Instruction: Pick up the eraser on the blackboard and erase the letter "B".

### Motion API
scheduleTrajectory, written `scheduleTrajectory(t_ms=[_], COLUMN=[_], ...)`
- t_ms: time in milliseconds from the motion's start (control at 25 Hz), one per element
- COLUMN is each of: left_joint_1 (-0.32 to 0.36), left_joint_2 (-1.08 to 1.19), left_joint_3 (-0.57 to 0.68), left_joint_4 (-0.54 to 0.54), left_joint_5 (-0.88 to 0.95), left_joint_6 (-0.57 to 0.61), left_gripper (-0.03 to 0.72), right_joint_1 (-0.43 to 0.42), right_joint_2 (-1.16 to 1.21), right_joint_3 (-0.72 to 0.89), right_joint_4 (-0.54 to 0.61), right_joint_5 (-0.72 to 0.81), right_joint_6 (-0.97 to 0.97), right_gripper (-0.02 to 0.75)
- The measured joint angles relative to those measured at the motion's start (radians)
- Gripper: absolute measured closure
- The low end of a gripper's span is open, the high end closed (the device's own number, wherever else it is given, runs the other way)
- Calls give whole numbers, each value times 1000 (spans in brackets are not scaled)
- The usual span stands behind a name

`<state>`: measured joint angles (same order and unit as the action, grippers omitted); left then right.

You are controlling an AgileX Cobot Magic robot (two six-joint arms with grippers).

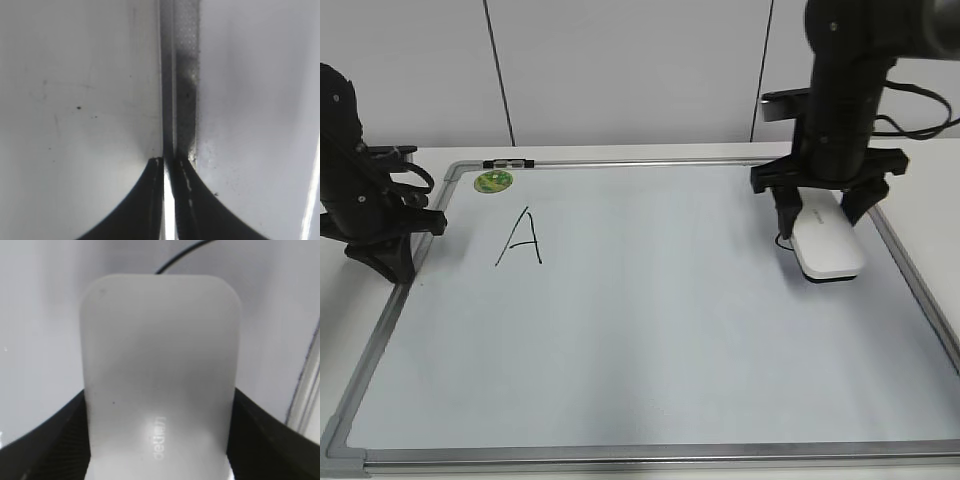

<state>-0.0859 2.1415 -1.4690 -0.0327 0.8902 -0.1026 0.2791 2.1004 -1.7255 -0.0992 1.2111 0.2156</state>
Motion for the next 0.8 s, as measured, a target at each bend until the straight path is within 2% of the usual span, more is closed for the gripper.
scheduleTrajectory(t_ms=[200, 360, 560, 800], left_joint_1=[0, 0, 0, 0], left_joint_2=[0, 0, 0, 0], left_joint_3=[0, 0, 0, 0], left_joint_4=[0, 2, 2, 2], left_joint_5=[0, 0, 2, 2], left_joint_6=[0, 0, 0, 0], left_gripper=[651, 651, 651, 650], right_joint_1=[-110, -191, -273, -293], right_joint_2=[-93, -128, -128, -128], right_joint_3=[106, 189, 209, 209], right_joint_4=[48, 126, 185, 144], right_joint_5=[0, -10, -34, -41], right_joint_6=[-38, -150, -196, -203], right_gripper=[203, 203, 203, 203])
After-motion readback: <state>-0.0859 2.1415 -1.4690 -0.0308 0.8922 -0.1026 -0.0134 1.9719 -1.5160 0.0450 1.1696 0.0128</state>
